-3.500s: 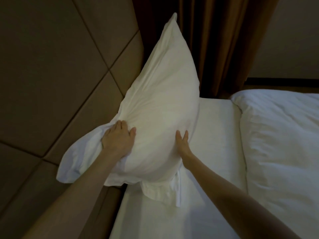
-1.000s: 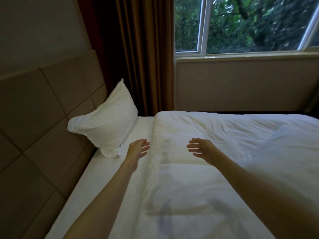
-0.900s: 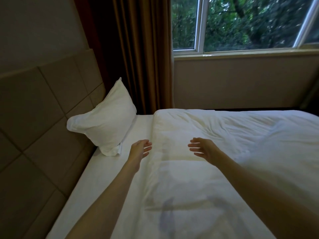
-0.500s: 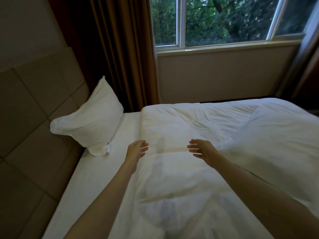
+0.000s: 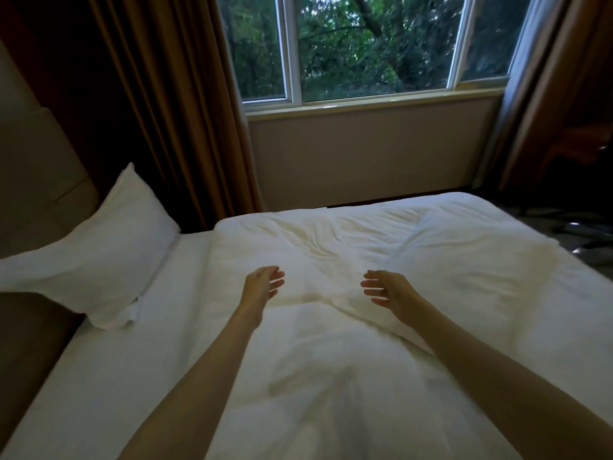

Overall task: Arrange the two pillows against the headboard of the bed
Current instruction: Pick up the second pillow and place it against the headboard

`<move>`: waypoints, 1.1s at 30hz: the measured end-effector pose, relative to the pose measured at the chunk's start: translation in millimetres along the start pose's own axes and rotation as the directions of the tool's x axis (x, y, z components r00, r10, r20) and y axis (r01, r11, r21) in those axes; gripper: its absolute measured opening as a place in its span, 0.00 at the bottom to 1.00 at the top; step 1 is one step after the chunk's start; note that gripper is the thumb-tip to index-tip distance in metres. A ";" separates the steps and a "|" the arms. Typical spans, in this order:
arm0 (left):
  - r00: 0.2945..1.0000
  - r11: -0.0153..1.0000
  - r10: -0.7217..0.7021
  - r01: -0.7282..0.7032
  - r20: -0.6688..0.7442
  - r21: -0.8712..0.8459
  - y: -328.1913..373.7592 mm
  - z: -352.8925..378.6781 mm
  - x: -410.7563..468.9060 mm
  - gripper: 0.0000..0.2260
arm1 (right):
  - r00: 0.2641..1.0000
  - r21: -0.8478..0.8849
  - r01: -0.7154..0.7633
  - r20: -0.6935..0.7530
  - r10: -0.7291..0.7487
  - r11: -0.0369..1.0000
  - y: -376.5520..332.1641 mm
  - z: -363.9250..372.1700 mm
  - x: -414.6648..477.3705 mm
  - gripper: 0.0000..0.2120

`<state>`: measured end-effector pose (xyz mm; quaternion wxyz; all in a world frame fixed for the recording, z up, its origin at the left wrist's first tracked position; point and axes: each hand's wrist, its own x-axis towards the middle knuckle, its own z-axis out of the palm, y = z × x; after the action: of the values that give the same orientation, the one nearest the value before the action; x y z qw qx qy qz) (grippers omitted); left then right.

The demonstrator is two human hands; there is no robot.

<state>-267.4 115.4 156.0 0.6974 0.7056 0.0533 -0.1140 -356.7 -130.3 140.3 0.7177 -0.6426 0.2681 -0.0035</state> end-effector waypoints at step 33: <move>0.954 0.942 -0.061 -0.043 0.295 0.334 -31.1 322.2 103.0 0.11 | 0.825 0.225 -0.084 -0.531 0.195 0.971 12.3 -336.2 91.8 0.21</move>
<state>-202.8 -213.6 101.1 0.5660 0.7884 -0.0704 -0.2307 -413.2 -469.7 83.8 0.6673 -0.5209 0.5075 -0.1607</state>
